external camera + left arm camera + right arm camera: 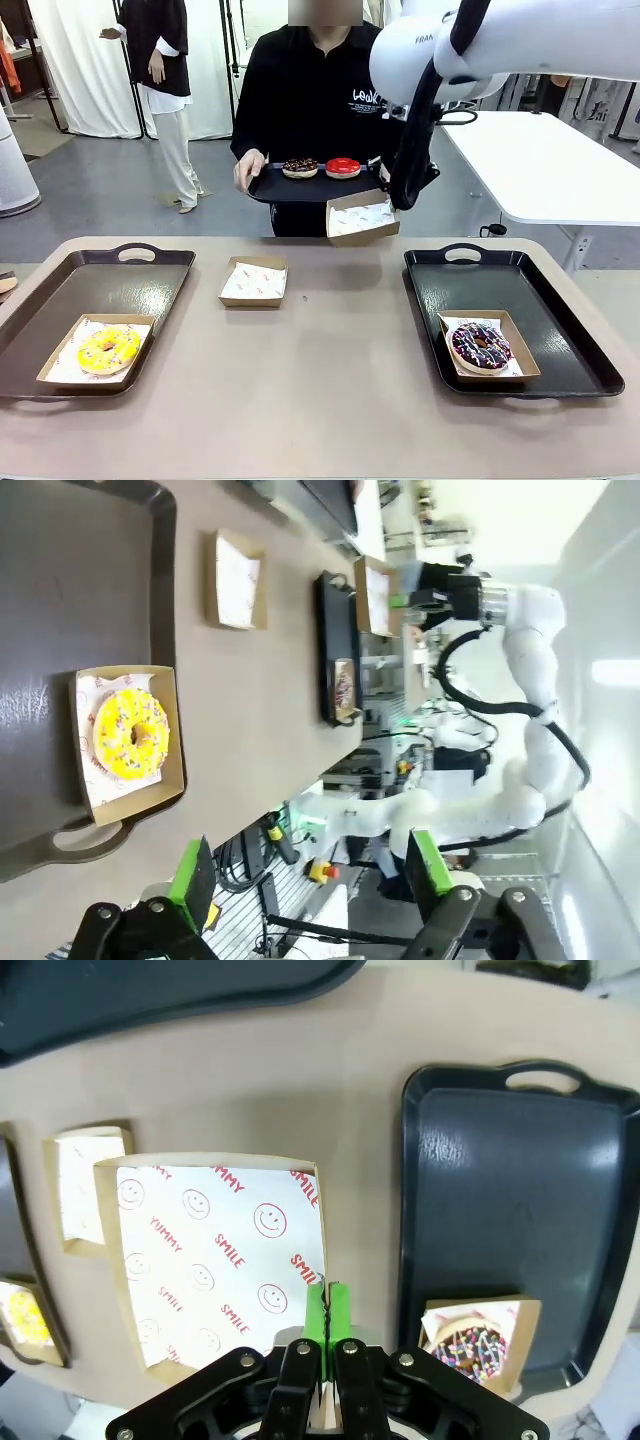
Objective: Individually package the donuts and arrange them on the tray.
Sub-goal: Place the picked Paper togo box on the Handle tray while simultaneously picking up another Paper togo box from the table with the other hand.
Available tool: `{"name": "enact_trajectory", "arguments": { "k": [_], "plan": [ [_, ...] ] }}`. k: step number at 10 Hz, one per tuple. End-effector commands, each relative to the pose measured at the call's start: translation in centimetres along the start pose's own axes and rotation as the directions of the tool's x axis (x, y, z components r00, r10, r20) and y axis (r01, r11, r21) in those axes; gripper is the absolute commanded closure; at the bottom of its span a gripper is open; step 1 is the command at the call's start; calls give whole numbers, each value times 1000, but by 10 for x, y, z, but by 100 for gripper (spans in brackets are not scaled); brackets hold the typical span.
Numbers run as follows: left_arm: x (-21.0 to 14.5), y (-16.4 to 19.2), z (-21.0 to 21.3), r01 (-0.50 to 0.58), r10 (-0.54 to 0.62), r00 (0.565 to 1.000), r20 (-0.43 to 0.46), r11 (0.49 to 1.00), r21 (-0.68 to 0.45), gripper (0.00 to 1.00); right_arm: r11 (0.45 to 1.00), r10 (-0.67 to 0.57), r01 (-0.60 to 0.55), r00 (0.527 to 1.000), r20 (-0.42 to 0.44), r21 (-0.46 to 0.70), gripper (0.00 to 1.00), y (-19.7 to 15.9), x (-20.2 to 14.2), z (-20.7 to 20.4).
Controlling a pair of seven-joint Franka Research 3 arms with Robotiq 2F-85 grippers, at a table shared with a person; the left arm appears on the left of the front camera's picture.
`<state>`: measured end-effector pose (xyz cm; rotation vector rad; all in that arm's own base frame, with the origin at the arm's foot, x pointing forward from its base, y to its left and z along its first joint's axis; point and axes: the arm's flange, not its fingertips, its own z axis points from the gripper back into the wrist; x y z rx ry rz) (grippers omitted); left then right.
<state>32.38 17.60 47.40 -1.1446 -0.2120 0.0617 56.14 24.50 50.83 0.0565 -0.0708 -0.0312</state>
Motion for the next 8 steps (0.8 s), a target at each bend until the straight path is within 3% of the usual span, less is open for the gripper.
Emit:
{"name": "enact_trajectory", "arguments": {
  "k": [1, 4, 6, 8],
  "plan": [
    [18, 39, 25, -8, 10, 1000, 16, 993, -116, 0, 999, -26, 28, 998, -58, 20, 100, 12, 23, 1],
    [11, 79, 40, -49, 56, 998, 32, 981, -186, 0, 999, -53, 53, 995, -85, -2, 100, 23, 45, -2],
    [8, 87, 49, -64, 73, 996, 50, 984, -166, 0, 998, -66, 67, 993, -97, 6, 100, 24, 57, -8],
    [3, 93, 42, -82, 89, 996, 34, 983, -167, 0, 1000, -31, 31, 996, -79, 3, 100, 17, 46, -12]
  ]
}}
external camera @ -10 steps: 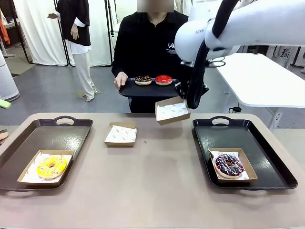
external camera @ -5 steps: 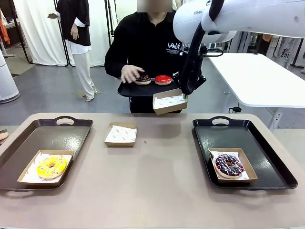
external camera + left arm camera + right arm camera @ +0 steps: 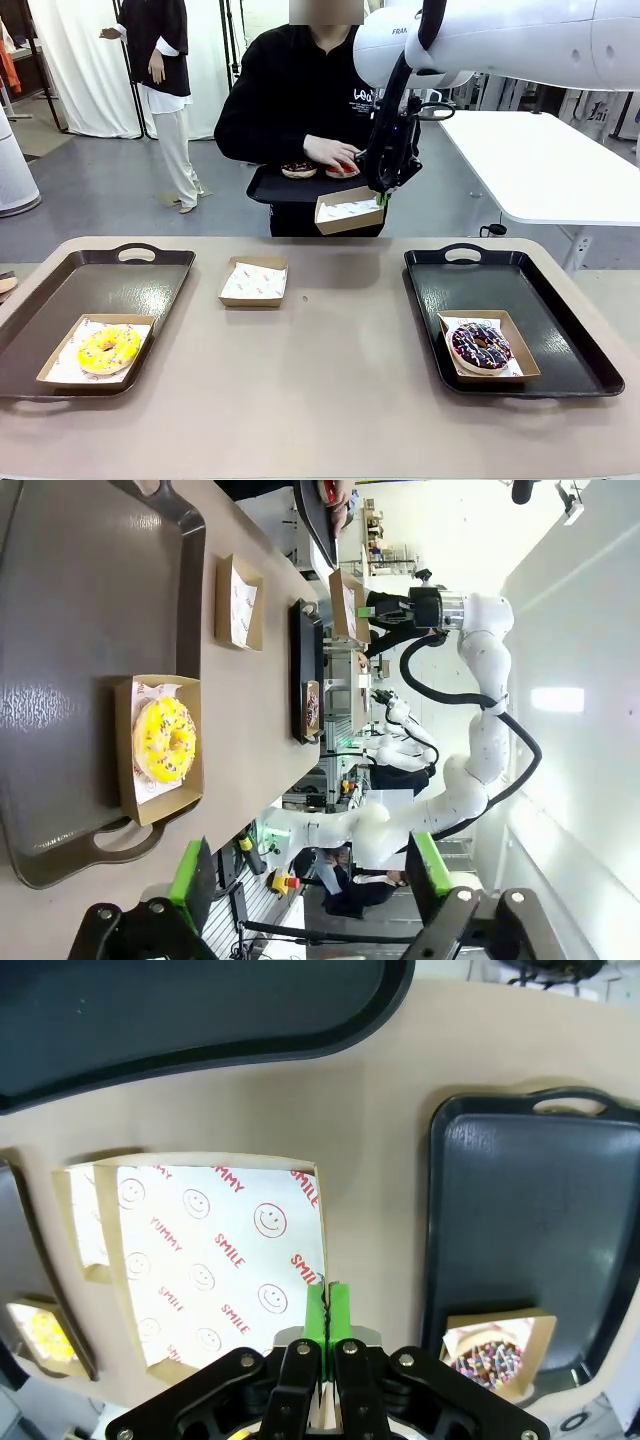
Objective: Individually package the donuts and arrange them on the tray.
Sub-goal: Place the picked Paper togo box on the Handle tray while simultaneously picking up another Paper togo box from the table with the other hand.
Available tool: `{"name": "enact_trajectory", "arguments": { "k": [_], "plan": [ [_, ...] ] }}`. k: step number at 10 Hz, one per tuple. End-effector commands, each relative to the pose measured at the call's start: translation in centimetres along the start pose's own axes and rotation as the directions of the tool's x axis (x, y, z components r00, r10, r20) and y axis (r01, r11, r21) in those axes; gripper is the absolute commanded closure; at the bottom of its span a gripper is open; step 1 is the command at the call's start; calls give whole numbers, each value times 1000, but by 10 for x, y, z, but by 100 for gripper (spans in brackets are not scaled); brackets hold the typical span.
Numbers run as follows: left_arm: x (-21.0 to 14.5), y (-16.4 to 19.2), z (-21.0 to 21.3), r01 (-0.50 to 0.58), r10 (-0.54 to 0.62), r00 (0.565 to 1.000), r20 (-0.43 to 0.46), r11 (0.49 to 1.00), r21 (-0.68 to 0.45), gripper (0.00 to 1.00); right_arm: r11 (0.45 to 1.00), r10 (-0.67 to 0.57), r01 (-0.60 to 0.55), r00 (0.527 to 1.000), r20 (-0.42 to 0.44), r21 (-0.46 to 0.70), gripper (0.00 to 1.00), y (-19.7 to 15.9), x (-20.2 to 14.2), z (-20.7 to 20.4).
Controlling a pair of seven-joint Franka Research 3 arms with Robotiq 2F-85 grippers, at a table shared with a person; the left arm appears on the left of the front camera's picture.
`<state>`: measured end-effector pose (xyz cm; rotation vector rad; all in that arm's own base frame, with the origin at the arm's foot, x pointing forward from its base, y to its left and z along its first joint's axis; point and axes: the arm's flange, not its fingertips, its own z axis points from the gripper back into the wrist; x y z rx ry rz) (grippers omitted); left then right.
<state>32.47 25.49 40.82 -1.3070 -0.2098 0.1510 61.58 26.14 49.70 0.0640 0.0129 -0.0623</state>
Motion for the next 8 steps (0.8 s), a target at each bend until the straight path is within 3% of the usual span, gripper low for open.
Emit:
{"name": "enact_trajectory", "arguments": {
  "k": [1, 8],
  "plan": [
    [-2, 1, -3, 1, -1, 1000, -5, 1000, -12, 0, 1000, 2, -2, 1000, 4, -1, 100, -1, -7, 3],
    [-2, 1, -3, 1, -1, 1000, -5, 1000, -12, 0, 1000, 2, -2, 1000, 4, -1, 100, -1, -7, 3]
  ]
}}
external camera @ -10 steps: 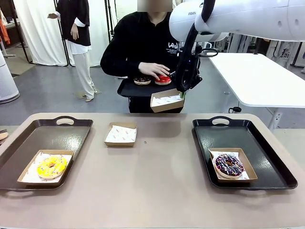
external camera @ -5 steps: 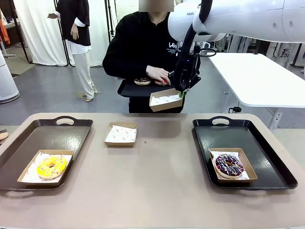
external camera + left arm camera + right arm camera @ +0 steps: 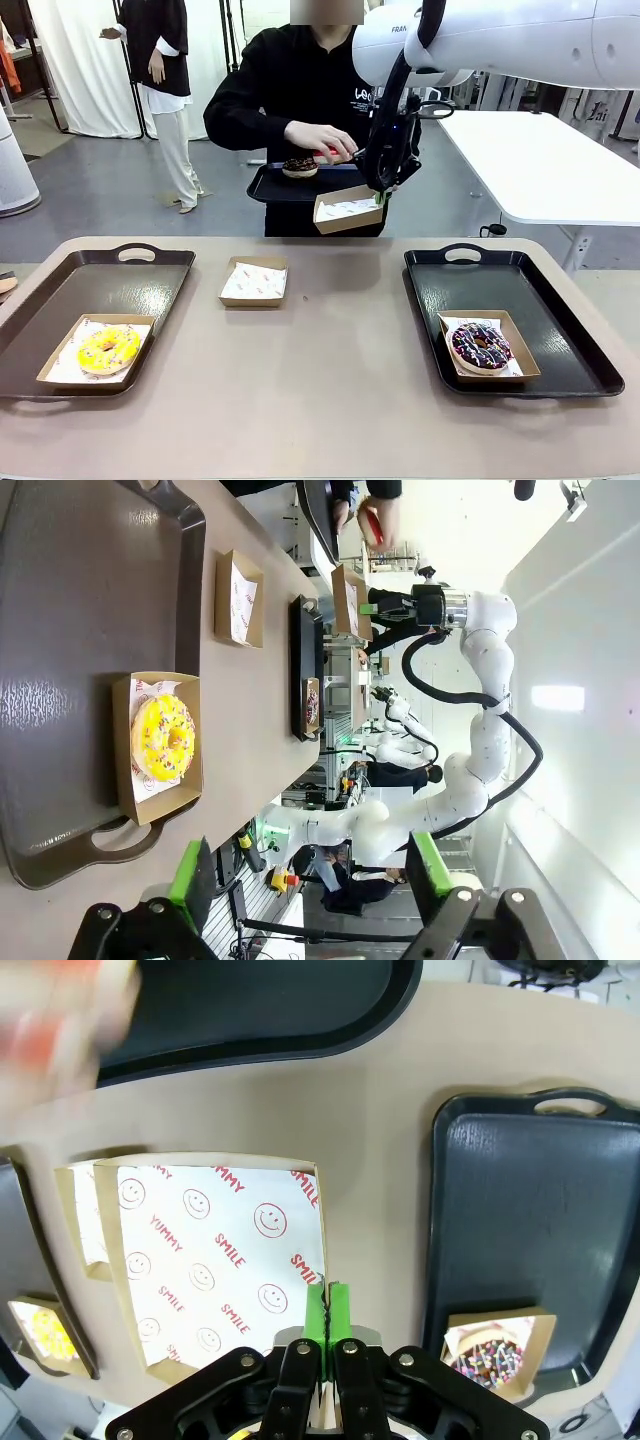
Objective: Individually package the donuts and arrange them on the tray.
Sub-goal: Place the picked Paper togo box on the Handle tray while simultaneously picking up another Paper togo box from the table with the other hand.
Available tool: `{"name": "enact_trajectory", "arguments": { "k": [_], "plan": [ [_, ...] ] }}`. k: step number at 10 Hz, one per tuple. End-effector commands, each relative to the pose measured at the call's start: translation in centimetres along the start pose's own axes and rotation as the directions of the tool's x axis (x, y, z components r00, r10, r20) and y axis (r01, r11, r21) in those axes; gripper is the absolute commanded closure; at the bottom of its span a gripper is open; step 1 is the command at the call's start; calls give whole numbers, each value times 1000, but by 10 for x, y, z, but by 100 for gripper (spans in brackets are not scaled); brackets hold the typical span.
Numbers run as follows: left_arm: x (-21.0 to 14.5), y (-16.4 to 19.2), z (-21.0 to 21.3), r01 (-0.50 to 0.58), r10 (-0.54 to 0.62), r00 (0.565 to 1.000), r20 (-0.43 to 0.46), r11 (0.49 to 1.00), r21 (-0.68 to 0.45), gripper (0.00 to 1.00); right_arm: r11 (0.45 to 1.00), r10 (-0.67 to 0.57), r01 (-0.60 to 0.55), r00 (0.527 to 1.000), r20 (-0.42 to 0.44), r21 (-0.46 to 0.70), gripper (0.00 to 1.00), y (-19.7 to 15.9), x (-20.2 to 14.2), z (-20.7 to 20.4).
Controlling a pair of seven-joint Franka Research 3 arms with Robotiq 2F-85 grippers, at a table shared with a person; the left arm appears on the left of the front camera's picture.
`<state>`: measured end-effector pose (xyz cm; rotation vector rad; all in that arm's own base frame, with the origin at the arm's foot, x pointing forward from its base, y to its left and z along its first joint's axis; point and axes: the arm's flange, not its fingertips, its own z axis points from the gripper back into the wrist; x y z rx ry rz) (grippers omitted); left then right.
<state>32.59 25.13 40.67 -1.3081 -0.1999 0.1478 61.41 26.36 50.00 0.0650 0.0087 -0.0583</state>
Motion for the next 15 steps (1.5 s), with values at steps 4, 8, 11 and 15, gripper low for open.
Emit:
{"name": "enact_trajectory", "arguments": {
  "k": [4, 8, 11, 15],
  "plan": [
    [-2, 0, 1, 5, -4, 1000, 4, 1000, -12, 0, 1000, -2, 2, 1000, 0, -2, 100, -3, -5, 0],
    [-2, 0, 1, 5, -4, 1000, 4, 1000, -12, 0, 1000, -2, 2, 1000, 0, -2, 100, -3, -5, 0],
    [-2, 0, 1, 5, -4, 1000, 4, 1000, -12, 0, 1000, -2, 2, 1000, 0, -2, 100, -3, -5, 0],
    [-2, 0, 1, 5, -4, 1000, 4, 1000, -12, 0, 1000, -2, 2, 1000, 0, -2, 100, -3, -5, 0]
  ]
}}
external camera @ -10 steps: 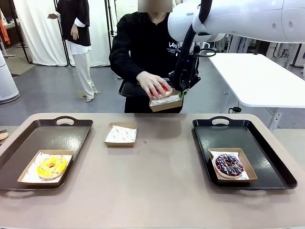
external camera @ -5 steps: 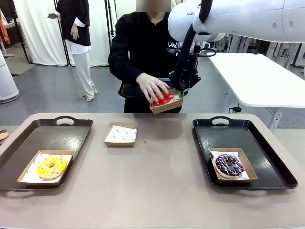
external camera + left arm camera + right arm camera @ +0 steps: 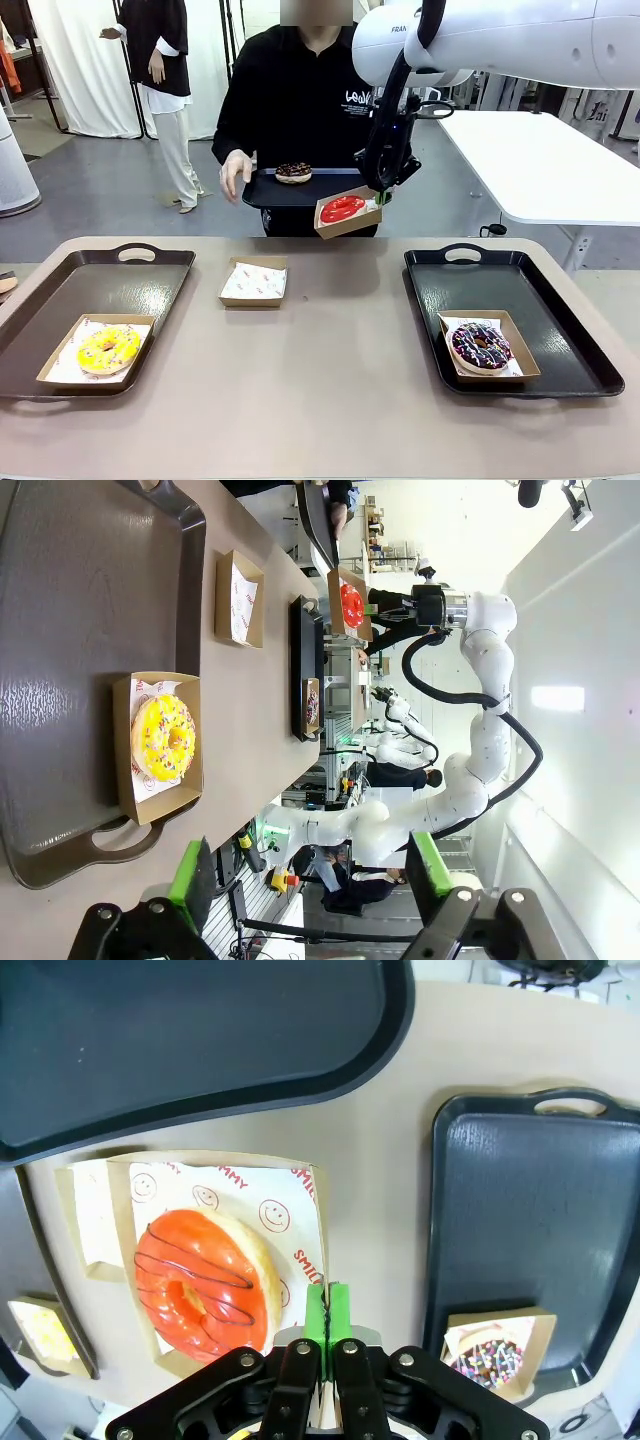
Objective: Individually package the donuts and arrange them on the tray.
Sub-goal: Place the picked Paper togo box on the Handle tray while simultaneously picking up another Paper togo box from the table with the other hand.
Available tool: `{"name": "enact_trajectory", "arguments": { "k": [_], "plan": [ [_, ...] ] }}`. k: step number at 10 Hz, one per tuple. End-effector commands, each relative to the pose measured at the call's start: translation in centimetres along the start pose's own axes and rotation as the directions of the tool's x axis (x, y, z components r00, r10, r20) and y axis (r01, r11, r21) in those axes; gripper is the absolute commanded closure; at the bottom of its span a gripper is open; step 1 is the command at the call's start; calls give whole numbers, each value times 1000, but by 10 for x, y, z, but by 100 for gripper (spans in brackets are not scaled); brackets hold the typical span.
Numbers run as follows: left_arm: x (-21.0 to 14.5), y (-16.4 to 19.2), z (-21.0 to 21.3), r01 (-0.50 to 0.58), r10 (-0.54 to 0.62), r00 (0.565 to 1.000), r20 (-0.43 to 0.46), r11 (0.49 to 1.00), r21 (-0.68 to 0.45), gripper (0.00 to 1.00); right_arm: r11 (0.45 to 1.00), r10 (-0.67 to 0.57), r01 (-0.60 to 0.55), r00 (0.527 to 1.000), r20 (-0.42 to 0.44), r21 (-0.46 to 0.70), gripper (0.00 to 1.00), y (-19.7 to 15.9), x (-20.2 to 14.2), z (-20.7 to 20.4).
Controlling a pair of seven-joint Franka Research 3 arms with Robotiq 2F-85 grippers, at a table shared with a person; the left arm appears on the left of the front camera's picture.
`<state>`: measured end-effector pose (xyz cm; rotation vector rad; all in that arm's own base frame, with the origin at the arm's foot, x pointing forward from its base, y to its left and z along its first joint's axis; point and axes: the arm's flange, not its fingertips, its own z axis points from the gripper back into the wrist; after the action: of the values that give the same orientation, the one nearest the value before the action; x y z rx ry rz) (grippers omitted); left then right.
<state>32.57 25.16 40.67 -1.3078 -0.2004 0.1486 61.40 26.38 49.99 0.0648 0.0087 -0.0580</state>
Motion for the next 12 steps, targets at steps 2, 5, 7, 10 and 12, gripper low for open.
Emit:
{"name": "enact_trajectory", "arguments": {
  "k": [2, 5, 7, 10, 12],
  "plan": [
    [-2, 0, 1, 5, -5, 1000, 3, 1000, -12, 0, 1000, -2, 2, 1000, 0, -2, 100, -3, -5, 0],
    [0, 0, 0, 0, 0, 1000, 0, 1000, 0, 0, 1000, -2, 2, 1000, 0, -2, 100, -3, -5, 0],
    [2, -19, -15, 50, -40, 982, -183, 997, 50, 0, 997, 80, -80, 997, -7, 9, 99, -18, -8, 3],
    [18, -87, -56, 155, -104, 945, -311, 977, 144, 0, 995, 91, -93, 994, 56, 36, 99, -93, -34, 24],
    [32, -123, -93, 202, -92, 922, -376, 943, 264, 0, 996, 83, -86, 993, 79, 34, 99, -137, -37, 13]
  ]
}}
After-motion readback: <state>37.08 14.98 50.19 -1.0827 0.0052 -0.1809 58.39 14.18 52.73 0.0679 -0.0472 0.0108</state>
